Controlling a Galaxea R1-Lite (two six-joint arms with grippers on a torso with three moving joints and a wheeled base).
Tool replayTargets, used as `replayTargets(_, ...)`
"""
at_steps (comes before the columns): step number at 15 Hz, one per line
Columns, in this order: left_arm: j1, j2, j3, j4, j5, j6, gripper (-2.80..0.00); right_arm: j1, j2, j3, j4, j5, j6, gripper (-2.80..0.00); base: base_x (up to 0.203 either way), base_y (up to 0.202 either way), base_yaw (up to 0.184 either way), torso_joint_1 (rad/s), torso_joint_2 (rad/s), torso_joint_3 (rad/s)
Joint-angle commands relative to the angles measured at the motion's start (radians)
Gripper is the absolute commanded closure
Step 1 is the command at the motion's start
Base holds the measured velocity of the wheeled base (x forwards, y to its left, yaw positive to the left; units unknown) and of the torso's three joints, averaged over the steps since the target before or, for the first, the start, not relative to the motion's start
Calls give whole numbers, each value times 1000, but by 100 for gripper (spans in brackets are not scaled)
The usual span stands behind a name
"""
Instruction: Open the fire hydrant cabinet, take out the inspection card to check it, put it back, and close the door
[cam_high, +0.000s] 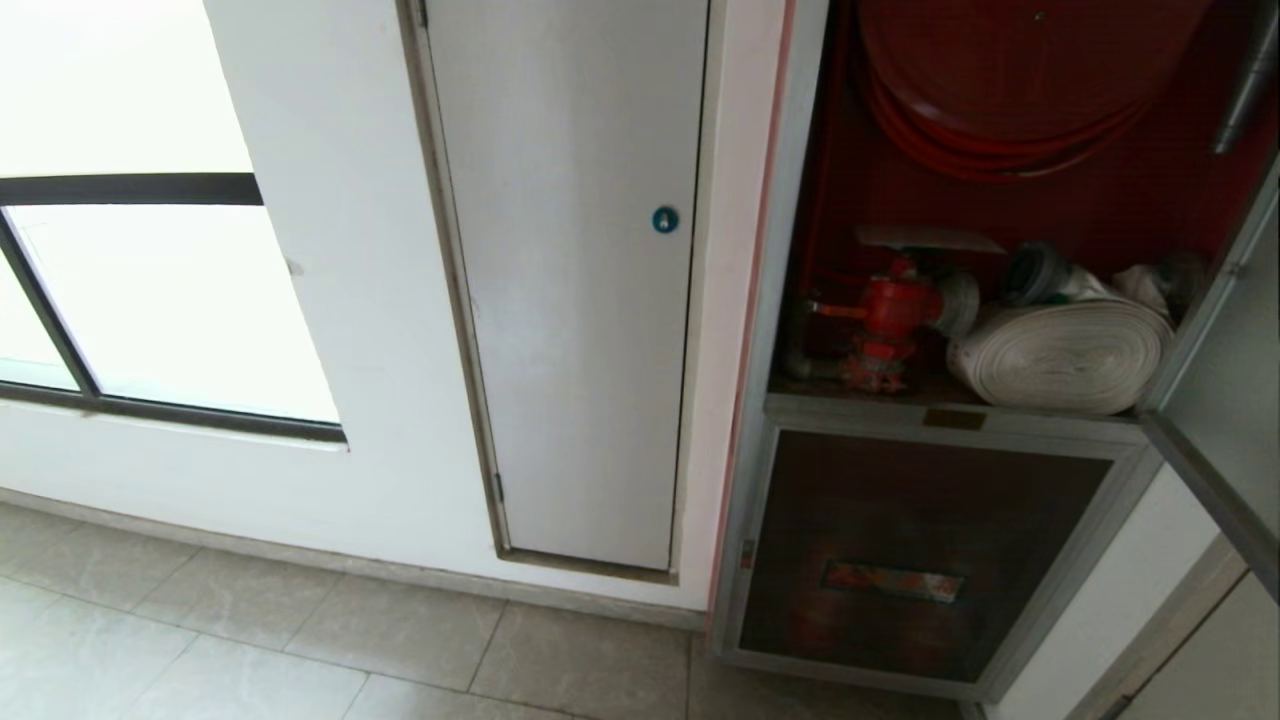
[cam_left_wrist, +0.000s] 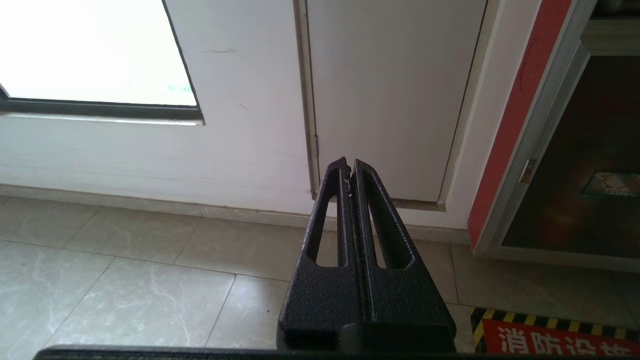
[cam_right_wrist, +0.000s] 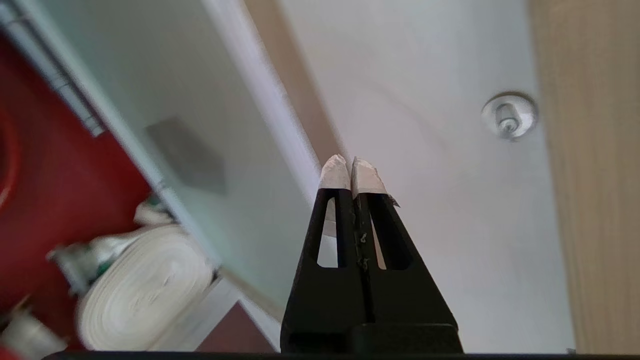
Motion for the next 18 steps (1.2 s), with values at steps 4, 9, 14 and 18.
replayTargets(4, 0, 1, 6, 0, 0, 1, 0, -147, 100, -51, -90, 64, 45, 0, 0, 0, 0, 0, 0, 0)
replayTargets(9, 0, 1, 6, 0, 0, 1, 0, -237, 140, -99, -120, 143, 97, 0, 0, 0, 0, 0, 0, 0)
replayTargets(14, 0, 1, 6, 0, 0, 1, 0, -286, 260, -181, -121, 220, 121, 0, 0, 0, 0, 0, 0, 0)
replayTargets(18, 0, 1, 6, 0, 0, 1, 0, -285, 278, -210, -117, 314, 124, 0, 0, 0, 0, 0, 0, 0)
